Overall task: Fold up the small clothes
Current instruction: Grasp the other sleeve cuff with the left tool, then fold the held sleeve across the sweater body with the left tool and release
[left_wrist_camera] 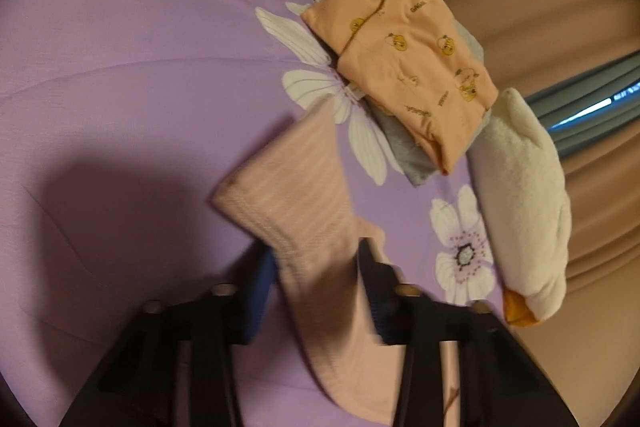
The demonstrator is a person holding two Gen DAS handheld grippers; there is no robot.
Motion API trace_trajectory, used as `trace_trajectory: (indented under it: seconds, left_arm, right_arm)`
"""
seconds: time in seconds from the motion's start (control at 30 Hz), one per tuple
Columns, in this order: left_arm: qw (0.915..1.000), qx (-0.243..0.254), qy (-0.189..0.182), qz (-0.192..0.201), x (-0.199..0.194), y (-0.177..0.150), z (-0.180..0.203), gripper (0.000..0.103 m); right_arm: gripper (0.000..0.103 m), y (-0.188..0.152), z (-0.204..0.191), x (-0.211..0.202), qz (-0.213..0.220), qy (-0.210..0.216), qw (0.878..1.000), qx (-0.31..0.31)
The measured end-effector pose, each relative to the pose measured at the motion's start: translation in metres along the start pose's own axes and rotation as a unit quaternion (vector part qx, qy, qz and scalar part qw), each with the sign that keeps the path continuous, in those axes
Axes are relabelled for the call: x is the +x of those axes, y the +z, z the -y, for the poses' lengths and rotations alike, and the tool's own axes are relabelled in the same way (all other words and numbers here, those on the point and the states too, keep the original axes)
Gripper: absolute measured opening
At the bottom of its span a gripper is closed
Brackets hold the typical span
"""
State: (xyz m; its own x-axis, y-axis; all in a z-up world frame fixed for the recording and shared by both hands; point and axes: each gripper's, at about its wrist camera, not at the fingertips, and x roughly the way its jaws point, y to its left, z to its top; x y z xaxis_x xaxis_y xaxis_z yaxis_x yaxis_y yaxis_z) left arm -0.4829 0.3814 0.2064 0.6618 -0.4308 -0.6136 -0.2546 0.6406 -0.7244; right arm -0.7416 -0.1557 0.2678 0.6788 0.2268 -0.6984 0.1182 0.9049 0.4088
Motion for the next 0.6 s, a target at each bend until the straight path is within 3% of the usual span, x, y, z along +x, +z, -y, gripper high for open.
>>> trace_trajectory:
  seconds: [0.1, 0.27, 0.4, 0.6]
  left_arm:
    - [0.9998, 0.000, 0.020, -0.004, -0.001, -0.001, 0.000, 0.011]
    - [0.9983, 0.049, 0.032, 0.007, -0.018, -0.014, 0.029, 0.010]
    - [0.9914, 0.125, 0.037, 0.010, -0.032, -0.033, 0.078, 0.010]
    - [0.9803, 0.197, 0.011, -0.002, -0.042, -0.070, 0.150, 0.010]
  right_arm:
    - [0.035, -0.001, 0.001, 0.001, -0.001, 0.000, 1.000, 0.003]
    - [0.035, -0.002, 0.001, -0.004, 0.003, 0.003, 1.000, 0.007]
    - [0.035, -0.003, 0.005, -0.011, 0.010, 0.005, 1.000, 0.013]
    - [0.035, -0.007, 0.013, -0.027, 0.025, 0.008, 0.999, 0.023]
